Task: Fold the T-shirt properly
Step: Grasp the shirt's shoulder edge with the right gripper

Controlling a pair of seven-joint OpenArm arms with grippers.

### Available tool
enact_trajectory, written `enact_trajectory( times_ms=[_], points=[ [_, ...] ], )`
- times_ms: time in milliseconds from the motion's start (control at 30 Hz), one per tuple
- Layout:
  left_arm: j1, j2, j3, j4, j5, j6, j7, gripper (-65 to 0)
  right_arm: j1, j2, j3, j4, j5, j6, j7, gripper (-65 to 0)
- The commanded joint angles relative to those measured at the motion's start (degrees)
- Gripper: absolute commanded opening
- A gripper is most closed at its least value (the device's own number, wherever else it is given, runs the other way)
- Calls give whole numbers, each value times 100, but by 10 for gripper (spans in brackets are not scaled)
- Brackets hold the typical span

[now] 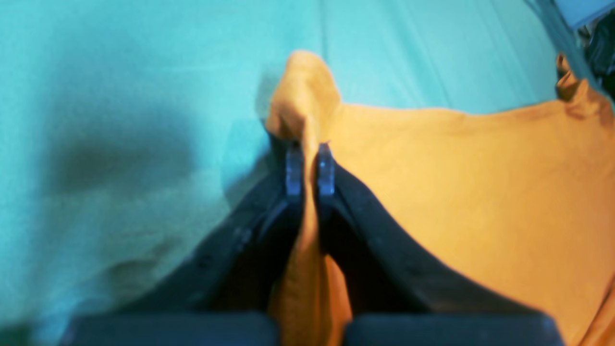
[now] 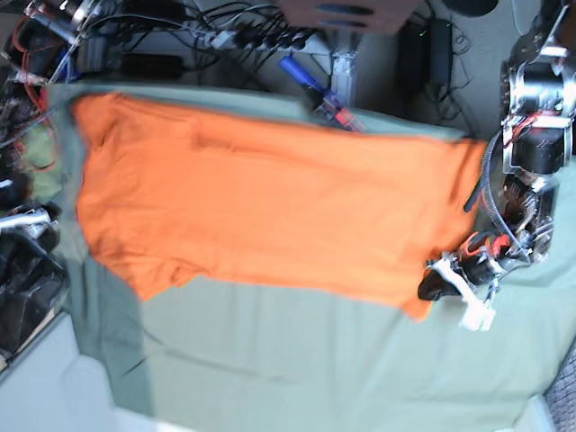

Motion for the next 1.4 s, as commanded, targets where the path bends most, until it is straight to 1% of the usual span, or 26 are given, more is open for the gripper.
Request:
enact_trajectory(
  times_ms=[0,67,133,233,333,433,467,500,533,633,700,767,800,933,1000,1067,1167,1367],
  points=[
    [-85,-68,-4,66,15,-113,66,-650,345,136,-151,-254,-50,330,195,-249],
    [-70,-90,-7,66,17,-113,66,-650,776,125,-566,-977,-127,332,238,-249],
    [-68,-127,-4,66,17,-113,66,-650,1121,125,-1029,-1644,-273,330,435,-249],
    [-72,-149,-4,66,15,-113,61,-650,1510,94,-1600,-2347,-367,332,538,-249],
    [-70,-142,-4,66,13,-113,61,-650,1576,96,-1991,-2496,-391,334,645,-250],
    [-72,-146,-4,66,17,-113,-20,-650,1576,98,-2179,-2494,-437,334,695,-252],
    [-70,-146,-4,66,17,-113,-22,-650,1576,96,-2186,-2494,-435,334,693,-267],
    [-72,-146,-4,66,17,-113,-22,-650,1576,96,-2184,-2494,-428,334,693,-303],
    [-72,-146,-4,66,15,-113,-24,-650,1576,98,-2184,-2494,-431,334,693,-359],
    [-72,-155,-4,66,13,-113,-22,-650,1576,98,-2181,-2476,-431,334,691,-555],
    [-74,-195,-7,66,-83,-113,-20,-650,1576,103,-2179,-2430,-431,334,686,-643],
    [-74,-260,-7,90,-313,-113,57,-650,1574,105,-2179,-2358,-431,334,636,-650],
    [-74,-291,-7,140,-431,-113,216,-650,1574,114,-2179,-2312,-431,337,549,-650],
    [-46,-369,-4,503,-872,-113,1311,-650,1436,146,-2142,-1902,-431,334,90,-650],
    [68,-448,-7,791,-1123,-113,1578,-650,1200,149,-2050,-1519,-431,337,-7,-650],
    [240,-553,-7,1165,-1320,-113,1681,-650,879,146,-1891,-1062,-428,334,-9,-650],
    [577,-715,-7,1786,-1388,-113,1930,-650,365,142,-1620,-385,-424,337,-44,-650],
    [1161,-999,-9,2651,-1394,-113,1954,-650,-363,146,-1102,483,-407,334,-162,-650]
  ],
)
